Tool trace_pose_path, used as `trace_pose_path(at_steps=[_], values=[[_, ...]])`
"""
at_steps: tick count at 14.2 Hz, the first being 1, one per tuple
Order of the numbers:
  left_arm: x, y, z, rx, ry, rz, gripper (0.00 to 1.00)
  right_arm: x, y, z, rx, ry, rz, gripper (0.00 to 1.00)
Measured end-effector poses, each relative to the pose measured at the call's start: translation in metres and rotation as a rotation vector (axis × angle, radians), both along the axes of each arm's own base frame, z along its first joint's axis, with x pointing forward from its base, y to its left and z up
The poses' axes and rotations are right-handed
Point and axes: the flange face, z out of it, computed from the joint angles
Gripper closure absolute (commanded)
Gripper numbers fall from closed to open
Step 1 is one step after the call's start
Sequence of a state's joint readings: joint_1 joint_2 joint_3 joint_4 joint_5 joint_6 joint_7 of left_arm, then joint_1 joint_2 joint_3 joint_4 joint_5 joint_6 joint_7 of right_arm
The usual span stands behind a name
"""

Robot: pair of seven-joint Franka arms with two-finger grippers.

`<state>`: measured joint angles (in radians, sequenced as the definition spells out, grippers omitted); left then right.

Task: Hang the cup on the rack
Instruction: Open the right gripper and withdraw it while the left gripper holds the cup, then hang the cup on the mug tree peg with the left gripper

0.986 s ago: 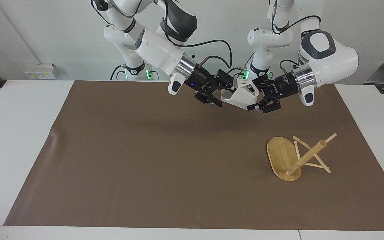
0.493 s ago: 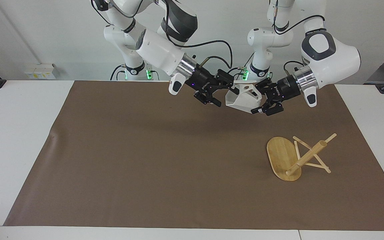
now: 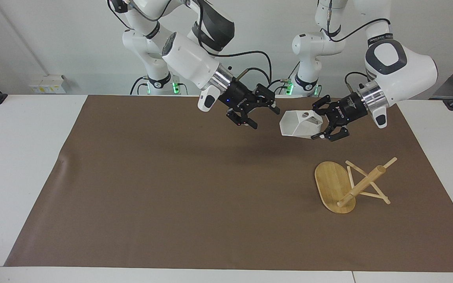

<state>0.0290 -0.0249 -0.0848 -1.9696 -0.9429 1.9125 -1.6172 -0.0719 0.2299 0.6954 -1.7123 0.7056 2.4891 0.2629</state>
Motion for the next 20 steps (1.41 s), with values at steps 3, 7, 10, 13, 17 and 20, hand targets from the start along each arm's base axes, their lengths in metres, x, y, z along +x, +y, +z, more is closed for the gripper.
trace_pose_path(at_steps=[3,7,10,13,17,20], values=[[0.005,0.007,-0.019,0.043,0.083,0.217,1.00,0.003,-0.008,-0.009,-0.102,-0.022,0.048,0.00],[0.001,-0.008,-0.043,0.082,0.097,0.376,1.00,0.011,-0.030,-0.024,-0.272,-0.046,0.128,0.00],[0.001,-0.008,-0.049,0.095,0.088,0.454,1.00,0.019,-0.059,-0.032,-0.378,-0.068,0.213,0.00],[0.000,0.000,-0.052,0.095,0.103,0.544,1.00,0.031,-0.106,-0.037,-0.444,-0.081,0.283,0.00],[0.000,0.007,-0.055,0.091,0.115,0.628,1.00,0.043,-0.167,-0.045,-0.575,-0.098,0.384,0.00],[0.000,0.008,-0.054,0.089,0.117,0.642,1.00,0.049,-0.210,-0.049,-0.627,-0.109,0.442,0.00]])
